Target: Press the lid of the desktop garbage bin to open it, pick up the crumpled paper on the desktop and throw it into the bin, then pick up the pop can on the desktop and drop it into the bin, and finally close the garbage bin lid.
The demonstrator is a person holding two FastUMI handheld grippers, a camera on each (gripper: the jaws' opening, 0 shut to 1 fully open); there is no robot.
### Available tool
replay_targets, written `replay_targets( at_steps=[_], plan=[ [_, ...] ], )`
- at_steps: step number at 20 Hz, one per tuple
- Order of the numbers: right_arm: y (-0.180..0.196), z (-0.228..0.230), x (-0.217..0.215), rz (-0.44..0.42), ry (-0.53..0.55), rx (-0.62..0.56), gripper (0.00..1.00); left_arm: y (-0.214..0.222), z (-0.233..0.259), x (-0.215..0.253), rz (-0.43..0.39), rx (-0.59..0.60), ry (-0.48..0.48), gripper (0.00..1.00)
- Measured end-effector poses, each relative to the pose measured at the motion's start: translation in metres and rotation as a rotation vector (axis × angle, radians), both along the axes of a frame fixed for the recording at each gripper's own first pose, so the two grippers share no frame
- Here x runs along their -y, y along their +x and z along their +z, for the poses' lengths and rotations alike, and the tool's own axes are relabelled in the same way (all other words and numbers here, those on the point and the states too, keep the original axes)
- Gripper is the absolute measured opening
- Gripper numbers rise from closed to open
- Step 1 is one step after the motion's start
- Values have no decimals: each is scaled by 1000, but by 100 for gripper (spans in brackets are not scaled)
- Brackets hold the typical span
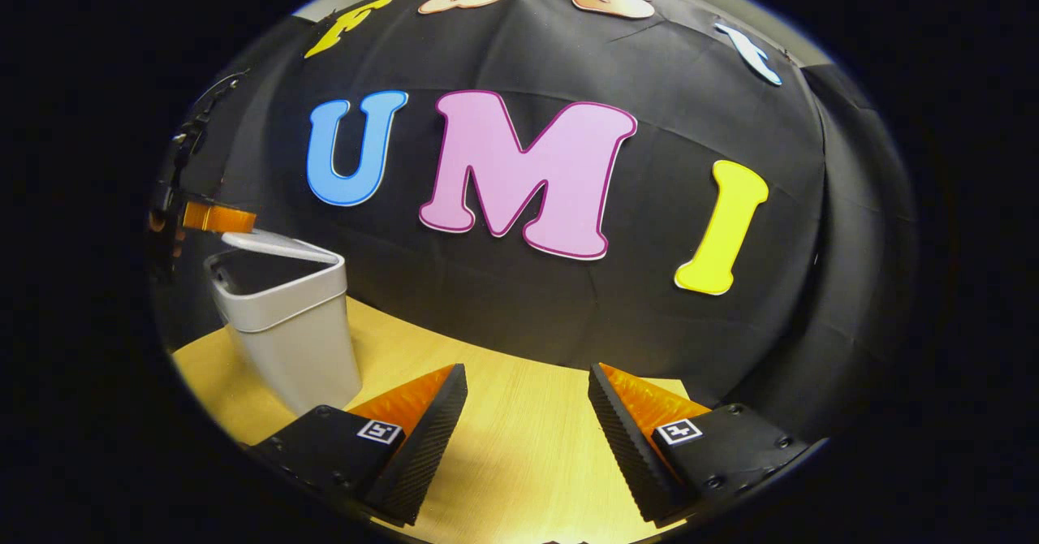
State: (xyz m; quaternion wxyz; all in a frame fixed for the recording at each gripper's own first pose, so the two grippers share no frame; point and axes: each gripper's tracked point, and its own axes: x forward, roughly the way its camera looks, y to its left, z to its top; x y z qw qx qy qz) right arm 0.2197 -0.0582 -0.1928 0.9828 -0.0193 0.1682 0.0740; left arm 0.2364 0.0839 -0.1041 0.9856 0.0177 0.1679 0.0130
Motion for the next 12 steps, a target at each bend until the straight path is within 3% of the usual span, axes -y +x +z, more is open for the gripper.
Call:
replay_targets(
  at_steps=[5,12],
  plan=[
    [-16,-17,2,-7,16,-48,97,-19,-31,2,27,26,21,99],
    [-31,-15,20,-37,28,-45,97,-23,-37,7,73,78,34,100]
  ],
)
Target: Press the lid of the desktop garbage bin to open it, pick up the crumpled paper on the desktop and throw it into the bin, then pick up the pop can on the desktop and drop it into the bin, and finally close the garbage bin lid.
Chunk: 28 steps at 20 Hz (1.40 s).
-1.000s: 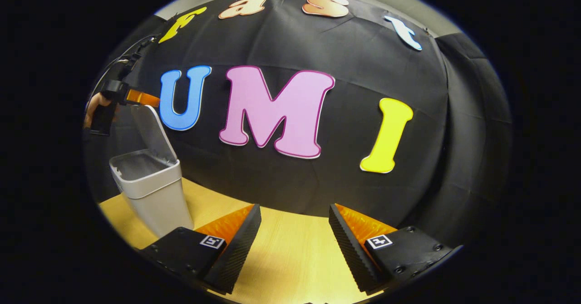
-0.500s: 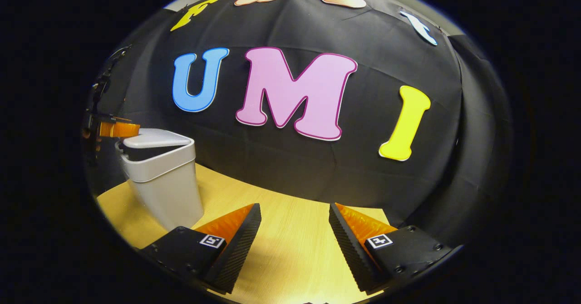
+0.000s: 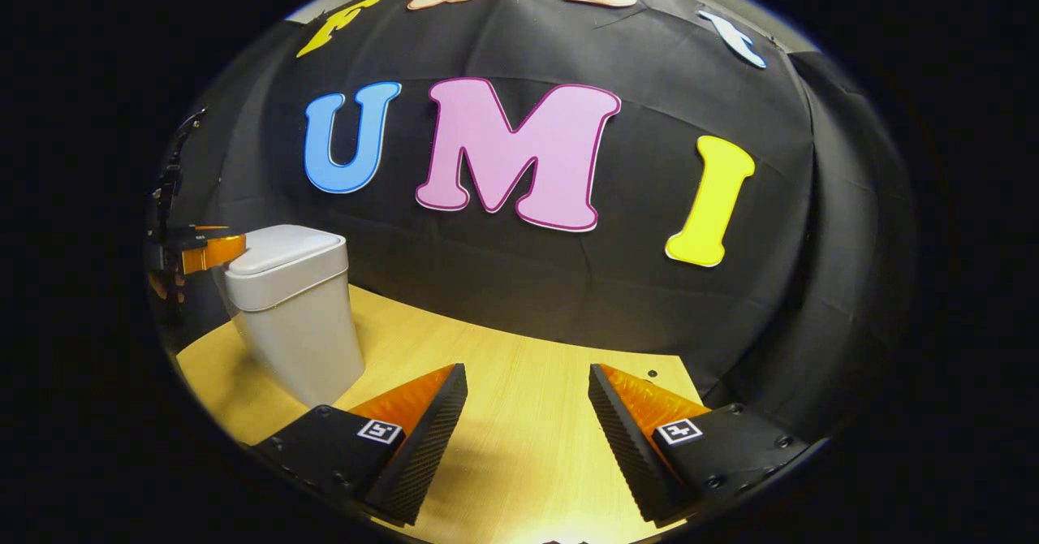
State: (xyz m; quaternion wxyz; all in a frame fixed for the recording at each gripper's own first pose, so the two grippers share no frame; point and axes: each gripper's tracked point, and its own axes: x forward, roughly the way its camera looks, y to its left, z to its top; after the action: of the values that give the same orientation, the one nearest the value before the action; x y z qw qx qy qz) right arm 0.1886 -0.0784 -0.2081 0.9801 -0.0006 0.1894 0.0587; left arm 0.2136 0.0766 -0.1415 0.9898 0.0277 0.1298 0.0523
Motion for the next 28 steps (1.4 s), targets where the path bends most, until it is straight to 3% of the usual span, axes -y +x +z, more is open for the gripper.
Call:
replay_targets(
  at_steps=[4,10,15,20,22,24,28],
  plan=[
    [-12,4,9,-37,34,-7,97,4,-4,0,4,-36,42,100],
    [-49,35,22,-91,45,55,97,-26,24,20,61,82,4,96],
    [-106,78,0,-90,76,119,97,-110,92,67,94,262,20,95],
    [-157,121,-29,-92,35,209,97,-189,114,99,6,295,70,95],
    [-178,134,-48,-69,40,212,97,-213,118,100,-26,298,86,95],
    [-198,144,-67,-49,49,218,97,-235,120,100,-44,296,41,96],
    [-226,153,-86,-43,29,260,97,-268,124,78,-8,320,33,96]
  ],
)
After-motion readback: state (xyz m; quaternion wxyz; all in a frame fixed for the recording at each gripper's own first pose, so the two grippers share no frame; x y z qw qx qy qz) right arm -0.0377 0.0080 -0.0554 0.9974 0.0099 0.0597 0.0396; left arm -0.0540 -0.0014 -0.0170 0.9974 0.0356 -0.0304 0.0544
